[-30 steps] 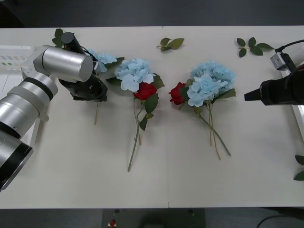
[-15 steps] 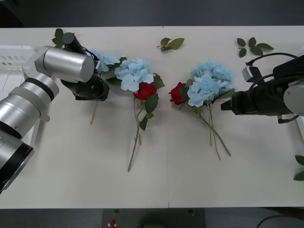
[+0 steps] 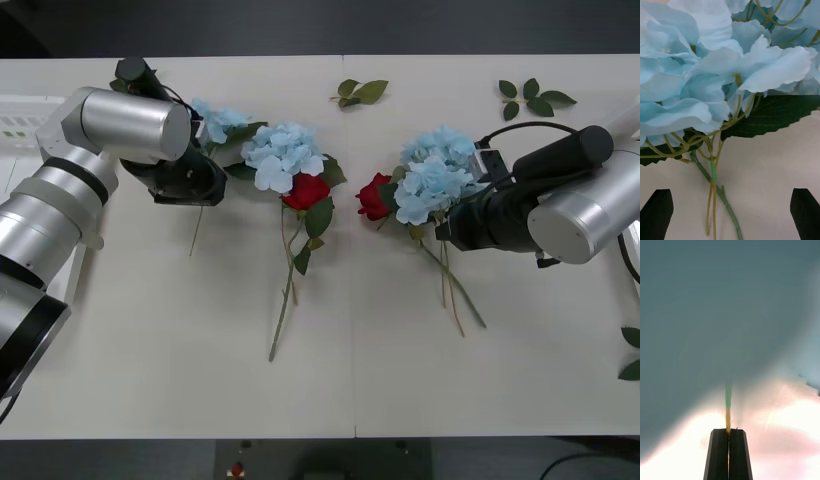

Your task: Put the red flowers into the right box and the blue flowers into the left box

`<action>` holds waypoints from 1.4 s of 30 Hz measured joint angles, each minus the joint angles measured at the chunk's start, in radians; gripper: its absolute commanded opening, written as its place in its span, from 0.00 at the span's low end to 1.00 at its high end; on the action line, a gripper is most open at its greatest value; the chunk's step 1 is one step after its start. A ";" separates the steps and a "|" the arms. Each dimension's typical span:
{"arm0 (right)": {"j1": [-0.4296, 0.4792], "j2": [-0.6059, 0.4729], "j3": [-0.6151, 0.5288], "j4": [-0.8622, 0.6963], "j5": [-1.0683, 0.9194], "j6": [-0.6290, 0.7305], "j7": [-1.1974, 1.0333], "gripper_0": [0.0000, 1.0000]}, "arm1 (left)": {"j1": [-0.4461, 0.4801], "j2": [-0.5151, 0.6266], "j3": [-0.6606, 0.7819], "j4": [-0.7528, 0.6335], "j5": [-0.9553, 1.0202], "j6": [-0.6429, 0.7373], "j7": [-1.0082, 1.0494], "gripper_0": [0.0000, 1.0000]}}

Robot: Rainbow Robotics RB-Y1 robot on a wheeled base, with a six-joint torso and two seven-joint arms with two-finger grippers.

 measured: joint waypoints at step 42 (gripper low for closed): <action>0.000 0.181 0.057 0.158 0.209 -0.041 0.000 0.02 | 0.136 -0.004 0.430 -0.542 -0.172 0.411 -0.165 1.00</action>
